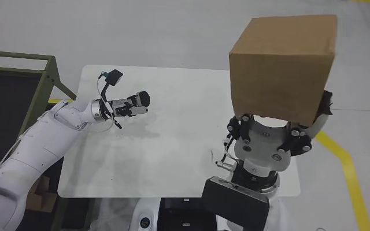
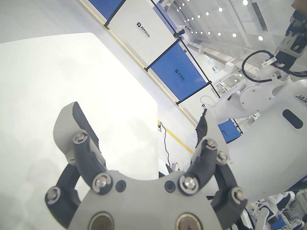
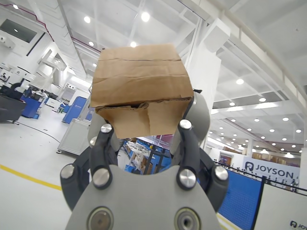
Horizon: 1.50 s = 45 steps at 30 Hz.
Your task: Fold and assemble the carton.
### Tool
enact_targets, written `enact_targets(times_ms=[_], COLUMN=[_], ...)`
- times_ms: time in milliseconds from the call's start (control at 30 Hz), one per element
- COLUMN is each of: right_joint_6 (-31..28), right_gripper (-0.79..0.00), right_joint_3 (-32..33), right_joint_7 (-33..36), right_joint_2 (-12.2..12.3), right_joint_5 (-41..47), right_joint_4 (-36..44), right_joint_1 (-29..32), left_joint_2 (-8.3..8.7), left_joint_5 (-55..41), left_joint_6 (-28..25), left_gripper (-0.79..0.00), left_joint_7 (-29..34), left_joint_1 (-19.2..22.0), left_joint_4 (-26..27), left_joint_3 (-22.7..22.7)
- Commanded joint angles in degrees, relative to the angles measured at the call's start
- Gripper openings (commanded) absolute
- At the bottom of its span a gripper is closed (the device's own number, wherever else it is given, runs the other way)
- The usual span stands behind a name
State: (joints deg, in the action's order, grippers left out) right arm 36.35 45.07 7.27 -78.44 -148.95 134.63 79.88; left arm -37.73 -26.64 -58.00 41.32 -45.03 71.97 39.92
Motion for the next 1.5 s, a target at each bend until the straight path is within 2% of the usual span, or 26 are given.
enact_targets(times_ms=[0, 100, 200, 433, 533, 767, 900, 1200, 1367, 1467], right_joint_6=[0.0, -0.1, -1.7, -11.4, -14.8, -18.7, -24.8, -28.3, -28.0, -29.3], right_gripper=[-0.785, -0.785, -0.785, -0.785, -0.785, -0.785, -0.785, -0.785, -0.785, -0.785], right_joint_3=[-0.3, -1.0, -2.0, -1.5, -0.7, -0.1, 0.1, 1.1, 1.4, 1.4], right_joint_7=[0.6, 1.2, -0.2, -6.9, -9.5, -11.7, -12.7, -13.5, -13.9, -15.1], right_joint_2=[0.3, 0.9, 1.7, 3.5, 3.6, 3.0, 2.6, 2.2, 2.0, 1.9], right_joint_5=[-0.3, 0.6, 5.6, 27.3, 35.5, 45.7, 55.0, 59.9, 57.9, 59.7], right_joint_4=[-0.1, -0.4, -0.6, 0.0, 0.0, 0.0, 0.0, 0.0, 0.0, 0.0], right_joint_1=[-0.3, -0.7, -1.1, -0.2, 0.1, -0.2, -1.4, -0.6, 0.2, 0.5], left_joint_2=[0.0, 0.0, 0.0, 0.0, 0.0, 0.0, 0.0, 0.0, 0.0, 0.0], left_joint_5=[0.0, 0.0, 0.0, 0.0, 0.0, 0.0, 0.0, 0.0, 0.0, 0.0], left_joint_6=[0.0, 0.0, 0.0, 0.0, 0.0, 0.0, 0.0, 0.0, 0.0, 0.0], left_gripper=[0.0, 0.0, 0.0, 0.0, 0.0, 0.0, 0.0, 0.0, 0.0, 0.0], left_joint_7=[0.0, 0.0, 0.0, 0.0, 0.0, 0.0, 0.0, 0.0, 0.0, 0.0], left_joint_1=[0.0, 0.0, 0.0, 0.0, 0.0, 0.0, 0.0, 0.0, 0.0, 0.0], left_joint_4=[0.0, 0.0, 0.0, 0.0, 0.0, 0.0, 0.0, 0.0, 0.0, 0.0], left_joint_3=[0.0, 0.0, 0.0, 0.0, 0.0, 0.0, 0.0, 0.0, 0.0, 0.0])
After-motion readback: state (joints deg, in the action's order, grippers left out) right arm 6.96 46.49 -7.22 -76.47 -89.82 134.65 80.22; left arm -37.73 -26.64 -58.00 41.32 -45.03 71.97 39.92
